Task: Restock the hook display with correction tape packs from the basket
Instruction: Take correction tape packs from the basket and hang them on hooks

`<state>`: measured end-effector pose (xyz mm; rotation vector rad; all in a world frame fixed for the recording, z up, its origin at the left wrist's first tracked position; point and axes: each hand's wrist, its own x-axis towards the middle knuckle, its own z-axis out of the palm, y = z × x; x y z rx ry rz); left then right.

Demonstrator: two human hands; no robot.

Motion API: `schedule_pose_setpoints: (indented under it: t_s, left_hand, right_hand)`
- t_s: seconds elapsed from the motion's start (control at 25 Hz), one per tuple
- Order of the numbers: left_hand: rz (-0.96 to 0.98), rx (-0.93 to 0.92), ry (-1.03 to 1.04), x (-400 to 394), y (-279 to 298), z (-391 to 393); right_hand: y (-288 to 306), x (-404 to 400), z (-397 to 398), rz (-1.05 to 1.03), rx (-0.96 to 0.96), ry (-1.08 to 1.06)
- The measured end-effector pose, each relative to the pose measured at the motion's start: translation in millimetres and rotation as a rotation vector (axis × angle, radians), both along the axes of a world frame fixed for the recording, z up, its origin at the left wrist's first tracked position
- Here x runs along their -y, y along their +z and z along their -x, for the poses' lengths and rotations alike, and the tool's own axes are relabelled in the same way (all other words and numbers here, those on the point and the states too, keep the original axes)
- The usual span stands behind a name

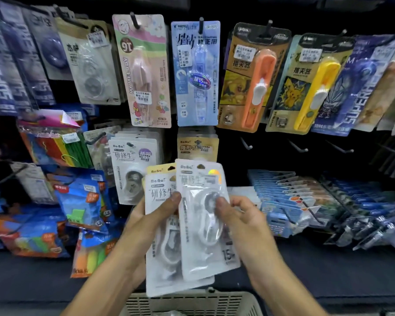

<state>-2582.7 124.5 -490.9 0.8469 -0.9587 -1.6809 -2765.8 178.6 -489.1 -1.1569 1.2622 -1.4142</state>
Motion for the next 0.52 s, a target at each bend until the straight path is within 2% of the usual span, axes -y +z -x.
schedule_pose_setpoints:
  t_s: [0.12, 0.24, 0.36, 0.52]
  left_hand:
    - [-0.006, 0.022, -0.084, -3.5, -0.7, -9.0]
    - [-0.032, 0.015, -0.045, -4.3, 0.3, -25.9]
    - [-0.029, 0.042, -0.024, -5.5, 0.2, -41.4]
    - [-0.039, 0.04, 0.006, -1.5, -0.7, -53.4]
  right_hand:
    - [0.8, 7.6, -19.8, 0.036, -0.171, 0.033]
    - [4.1, 43.4, -7.4, -0.06, -0.116, -0.048]
    - [-0.8, 84.7, 11.0, -0.138, -0.204, -0.122]
    - [-23.1, 108.7, 9.3, -0.088, -0.25, -0.148]
